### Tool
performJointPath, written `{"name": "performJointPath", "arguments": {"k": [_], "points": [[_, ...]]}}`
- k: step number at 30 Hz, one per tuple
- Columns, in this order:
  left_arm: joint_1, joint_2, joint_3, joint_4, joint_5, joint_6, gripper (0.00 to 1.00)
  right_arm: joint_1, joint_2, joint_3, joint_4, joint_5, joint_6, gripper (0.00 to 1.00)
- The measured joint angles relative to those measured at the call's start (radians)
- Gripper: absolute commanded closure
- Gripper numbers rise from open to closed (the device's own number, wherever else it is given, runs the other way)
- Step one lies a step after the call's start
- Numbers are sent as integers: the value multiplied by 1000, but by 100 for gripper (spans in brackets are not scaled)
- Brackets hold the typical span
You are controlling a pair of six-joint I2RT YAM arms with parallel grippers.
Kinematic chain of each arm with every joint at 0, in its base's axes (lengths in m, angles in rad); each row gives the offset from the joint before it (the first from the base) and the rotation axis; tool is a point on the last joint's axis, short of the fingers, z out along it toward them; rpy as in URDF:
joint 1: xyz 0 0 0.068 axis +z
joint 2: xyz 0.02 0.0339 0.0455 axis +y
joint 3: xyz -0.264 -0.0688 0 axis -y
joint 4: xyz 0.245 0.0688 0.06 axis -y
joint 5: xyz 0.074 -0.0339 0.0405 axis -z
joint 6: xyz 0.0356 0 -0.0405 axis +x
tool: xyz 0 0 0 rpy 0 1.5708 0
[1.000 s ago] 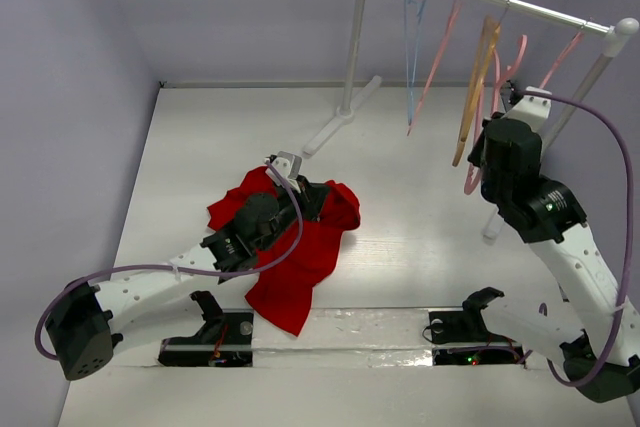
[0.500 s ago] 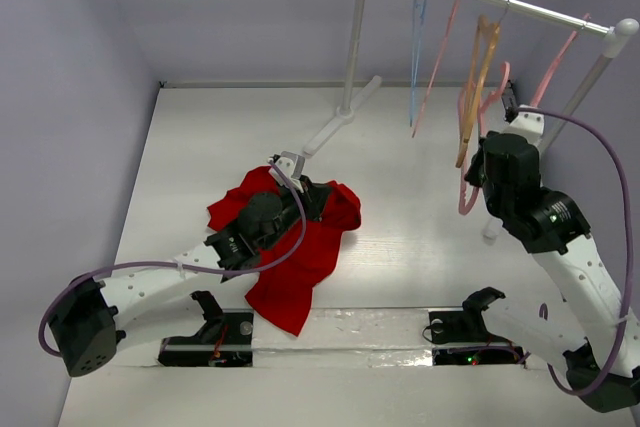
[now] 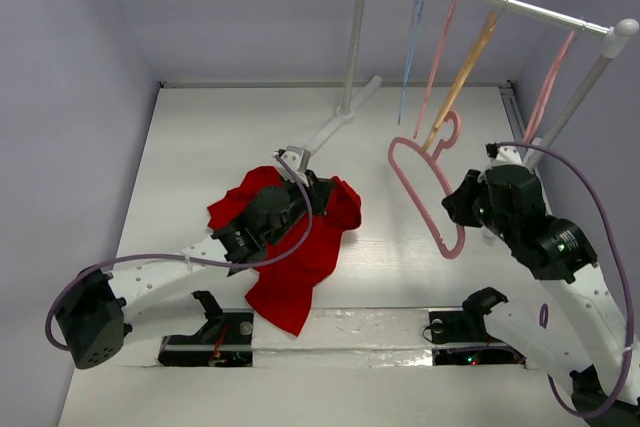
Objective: Place the t-shirt on the hanger
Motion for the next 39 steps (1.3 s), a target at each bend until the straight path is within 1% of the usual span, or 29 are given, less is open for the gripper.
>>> {"name": "performJointPath", "arguments": {"k": [8,12,17,21,30,33,36,39], "points": [[29,24,35,-11,-17,8,100,0,-26,-72,6,-184,21,100],[69,24,41,-13,-27,11,100,0,-43,-126,30,-288,27,100],[121,25,41,-16,-31,11,100,0,-98,-132,54,-375,30,100],[159,36,41,-15,-30,11,100,0,-141,-99,69,-426,27,100],[260,97,56,-14,-28,13,100,0,-120,86,66,-486,-38,100],[275,116,72,-15,-25,13,100,0,-123,136,61,-502,-59,100],[275,125,89,-14,-16,13,100,0,-126,143,61,-532,-70,100],[275,127,109,-14,-1,13,100,0,-125,105,68,-548,-78,100]]}}
